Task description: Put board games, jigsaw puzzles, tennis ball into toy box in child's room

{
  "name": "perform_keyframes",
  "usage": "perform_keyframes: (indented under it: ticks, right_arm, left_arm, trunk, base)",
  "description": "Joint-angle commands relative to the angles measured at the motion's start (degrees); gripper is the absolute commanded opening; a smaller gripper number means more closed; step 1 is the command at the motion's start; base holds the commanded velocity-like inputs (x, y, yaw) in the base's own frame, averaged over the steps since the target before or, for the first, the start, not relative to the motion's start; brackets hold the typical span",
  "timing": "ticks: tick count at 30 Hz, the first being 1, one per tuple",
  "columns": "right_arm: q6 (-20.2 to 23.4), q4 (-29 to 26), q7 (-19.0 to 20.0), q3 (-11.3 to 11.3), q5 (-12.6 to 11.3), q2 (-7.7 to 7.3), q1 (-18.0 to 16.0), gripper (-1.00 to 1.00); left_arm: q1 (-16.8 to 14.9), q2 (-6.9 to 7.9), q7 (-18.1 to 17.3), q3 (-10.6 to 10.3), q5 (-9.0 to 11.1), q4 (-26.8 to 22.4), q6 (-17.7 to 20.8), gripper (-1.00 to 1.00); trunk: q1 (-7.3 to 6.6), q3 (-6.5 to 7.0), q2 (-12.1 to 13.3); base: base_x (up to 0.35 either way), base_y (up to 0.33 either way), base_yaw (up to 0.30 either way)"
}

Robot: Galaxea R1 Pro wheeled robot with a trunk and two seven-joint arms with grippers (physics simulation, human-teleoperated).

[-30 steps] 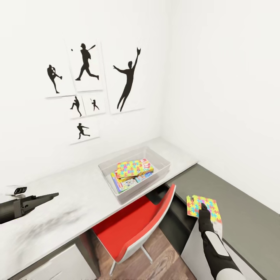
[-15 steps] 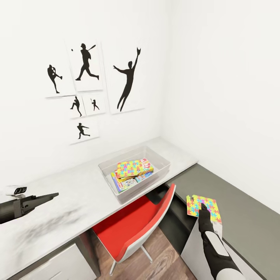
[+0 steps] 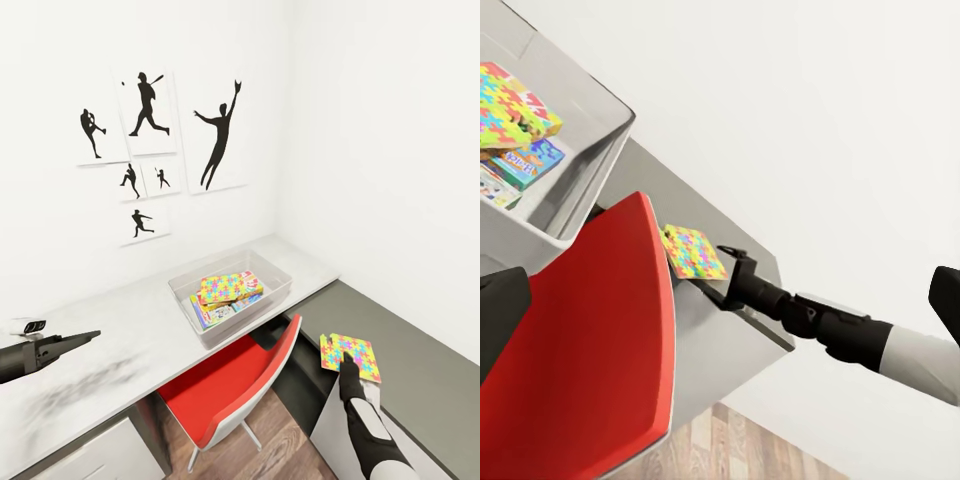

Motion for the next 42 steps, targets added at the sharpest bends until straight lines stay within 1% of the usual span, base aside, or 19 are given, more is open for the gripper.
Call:
perform_keyframes:
  ticks: [1, 3, 12, 17, 20, 25, 29, 42]
  right_arm:
    - [-0.1, 0.4, 0.4, -0.2, -0.6, 0.05, -0.1, 1.00]
    - [-0.1, 0.7, 0.4, -0.2, -0.6, 0.03, -0.1, 1.00]
    - [-0.1, 1.9, 0.3, -0.2, -0.4, 0.12, -0.2, 1.00]
    - [-0.2, 2.4, 0.3, -0.2, -0.4, 0.18, -0.2, 1.00]
    - [-0.2, 2.5, 0.3, 0.2, -0.3, 0.49, -0.2, 1.00]
    - [-0.2, 2.9, 0.2, 3.1, -0.4, 0.59, -0.2, 1.00]
    - [-0.2, 3.0, 0.2, 3.7, -0.4, 0.48, -0.2, 1.00]
    - [-0.2, 3.1, 0.1, 4.0, -0.5, 0.23, -0.2, 1.00]
  left_arm:
    - [0.0, 0.02, -0.2, 0.0, -0.1, 0.0, 0.6, 1.00]
    - [0.0, 0.02, -0.2, 0.0, -0.1, 0.0, 0.6, 1.00]
    - [0.0, 0.02, -0.2, 0.0, -0.1, 0.0, 0.7, 1.00]
    - [0.0, 0.02, -0.2, 0.0, -0.1, 0.0, 0.7, 1.00]
    - [0.0, 0.02, -0.2, 0.0, -0.1, 0.0, 0.7, 1.00]
    - [0.0, 0.02, -0.2, 0.0, -0.1, 0.0, 0.7, 1.00]
    - [0.0, 0.02, -0.2, 0.0, -0.1, 0.0, 0.7, 1.00]
    - [0.0, -0.04, -0.2, 0.0, -0.1, 0.0, 0.6, 1.00]
  trunk:
    - [0.01, -0.07, -0.1]
    - [0.01, -0.07, -0.1]
    - [1.99, -1.69, -3.7]
    - [1.99, -1.69, -3.7]
    - [1.99, -1.69, -3.7]
    - [1.99, -1.69, -3.7]
    - [1.99, -1.69, -3.7]
    - [1.99, -1.69, -3.7]
  base:
    - [0.000, 0.000, 0.000]
    - [0.000, 0.000, 0.000]
    - [0.000, 0.000, 0.000]
    - [0.000, 0.000, 0.000]
    - [0.000, 0.000, 0.000]
    - [0.000, 0.000, 0.000]
    - [0.000, 0.008, 0.000]
    - [0.000, 0.057, 0.000]
